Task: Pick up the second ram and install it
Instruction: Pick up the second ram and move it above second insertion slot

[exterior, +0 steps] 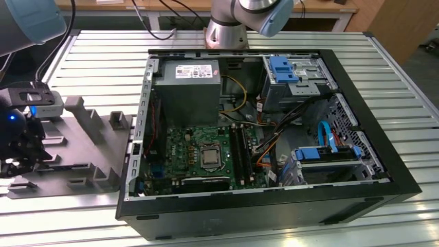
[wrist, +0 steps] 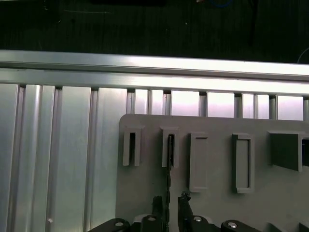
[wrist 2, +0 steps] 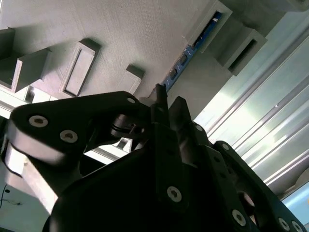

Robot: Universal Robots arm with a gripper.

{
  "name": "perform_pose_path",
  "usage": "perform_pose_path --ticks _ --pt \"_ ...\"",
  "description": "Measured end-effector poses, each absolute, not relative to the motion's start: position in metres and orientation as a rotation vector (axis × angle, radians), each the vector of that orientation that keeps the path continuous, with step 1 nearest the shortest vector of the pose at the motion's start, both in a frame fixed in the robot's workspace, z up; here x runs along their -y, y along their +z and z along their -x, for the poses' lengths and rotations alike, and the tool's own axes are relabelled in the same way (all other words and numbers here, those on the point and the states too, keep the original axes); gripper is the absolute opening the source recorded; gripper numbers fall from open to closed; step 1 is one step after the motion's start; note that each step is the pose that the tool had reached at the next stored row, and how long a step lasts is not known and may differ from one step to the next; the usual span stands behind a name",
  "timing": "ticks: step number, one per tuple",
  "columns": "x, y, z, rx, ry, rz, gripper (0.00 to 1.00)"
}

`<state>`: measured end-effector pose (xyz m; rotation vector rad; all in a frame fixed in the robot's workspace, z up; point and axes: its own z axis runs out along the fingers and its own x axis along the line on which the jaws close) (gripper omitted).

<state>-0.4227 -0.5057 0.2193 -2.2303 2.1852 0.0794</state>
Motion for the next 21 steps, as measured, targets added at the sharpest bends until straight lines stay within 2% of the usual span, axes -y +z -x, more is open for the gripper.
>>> perform_pose_path --ticks 1,2,3,6,7,21 --pt "0.506 0.219 0.423 -2.185 0.079 2.23 0.29" --pt "0.506 0.219 0.423 -2.185 0.079 2.23 0.29" --pt "0.506 0.219 0.423 -2.185 0.079 2.23 0.35" --pt "0.506 0.219 0.423 -2.185 0.079 2.23 0.41" --pt "0.506 0.219 0.423 -2.185 0.079 2.23 0.47" --pt "0.506 0.202 0.423 -2.126 0.08 2.288 0.47"
